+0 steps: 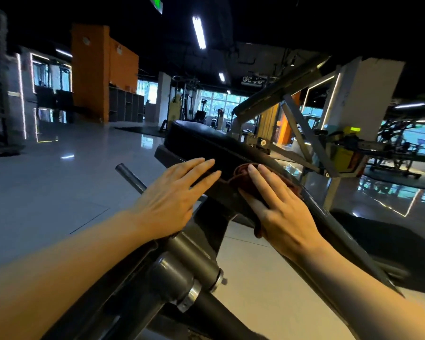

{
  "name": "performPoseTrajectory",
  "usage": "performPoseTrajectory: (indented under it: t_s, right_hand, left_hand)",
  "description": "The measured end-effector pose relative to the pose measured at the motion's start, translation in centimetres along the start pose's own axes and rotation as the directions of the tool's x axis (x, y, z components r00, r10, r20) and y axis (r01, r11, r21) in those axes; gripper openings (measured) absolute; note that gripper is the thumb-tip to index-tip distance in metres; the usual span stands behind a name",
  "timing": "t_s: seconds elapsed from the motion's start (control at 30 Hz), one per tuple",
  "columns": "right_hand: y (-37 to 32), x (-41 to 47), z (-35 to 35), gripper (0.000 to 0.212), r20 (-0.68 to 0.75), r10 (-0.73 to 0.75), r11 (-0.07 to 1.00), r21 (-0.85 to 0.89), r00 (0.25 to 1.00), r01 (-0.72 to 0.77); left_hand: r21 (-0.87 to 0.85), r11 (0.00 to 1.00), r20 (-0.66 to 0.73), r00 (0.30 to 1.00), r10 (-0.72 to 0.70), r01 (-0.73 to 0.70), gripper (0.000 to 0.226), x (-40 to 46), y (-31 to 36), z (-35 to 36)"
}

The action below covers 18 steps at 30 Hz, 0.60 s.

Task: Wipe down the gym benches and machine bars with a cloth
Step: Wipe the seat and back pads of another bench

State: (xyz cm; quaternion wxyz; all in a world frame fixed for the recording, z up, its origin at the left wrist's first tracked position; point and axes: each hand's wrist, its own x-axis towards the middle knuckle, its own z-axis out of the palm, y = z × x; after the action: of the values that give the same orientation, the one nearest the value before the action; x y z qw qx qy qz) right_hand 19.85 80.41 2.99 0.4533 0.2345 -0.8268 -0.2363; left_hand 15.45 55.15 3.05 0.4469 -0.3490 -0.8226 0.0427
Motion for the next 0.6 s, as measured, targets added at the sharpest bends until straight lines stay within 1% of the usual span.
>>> performPoseTrajectory:
  t_s: [0.1, 0.2, 0.27, 0.4, 0.47, 0.57, 0.6]
  right_hand:
    - [0.1, -1.2, -0.1, 0.063, -0.011, 0.031, 0.999, 0.029, 0.999, -0.031]
    - [0.3, -1.5, -0.4, 0.047, -0.03, 0.016, 0.998, 0.06, 0.999, -0.014]
    - [0.7, -2.2, -0.6, 0.04, -0.037, -0.004, 0.997, 0.079, 0.999, 0.007]
    - [1.7, -4.8, -0.5, 0.035, -0.036, -0.044, 0.993, 0.108, 0.998, 0.047]
    - [2.5, -6.4, -0.5, 0.031, -0.1, -0.027, 0.992, 0.123, 0.995, 0.039]
    - [5.0, -9.1, -1.0, 0.039, -0.2, 0.05, 0.979, 0.205, 0.979, -0.008]
    - [5.8, -9.8, -1.1, 0.037, -0.211, 0.063, 0.971, 0.237, 0.975, -0.011]
  left_hand:
    - [-0.007, 0.998, 0.038, 0.997, 0.06, -0.06, 0.075, 0.8, 0.3, -0.8]
    - [0.001, 0.995, 0.063, 0.993, 0.1, -0.101, 0.074, 1.4, 1.3, -1.8]
    - [-0.008, 0.993, 0.071, 0.991, 0.115, -0.115, 0.076, 2.0, 2.4, -2.6]
    - [0.001, 0.988, 0.09, 0.984, 0.155, -0.156, 0.076, 3.4, 5.4, -3.7]
    - [0.01, 0.986, 0.084, 0.982, 0.167, -0.169, 0.072, 4.2, 7.4, -4.0]
    - [0.015, 0.985, 0.091, 0.981, 0.169, -0.171, 0.073, 5.4, 10.5, -4.1]
    - [0.017, 0.986, 0.101, 0.981, 0.164, -0.167, 0.073, 5.7, 11.5, -4.0]
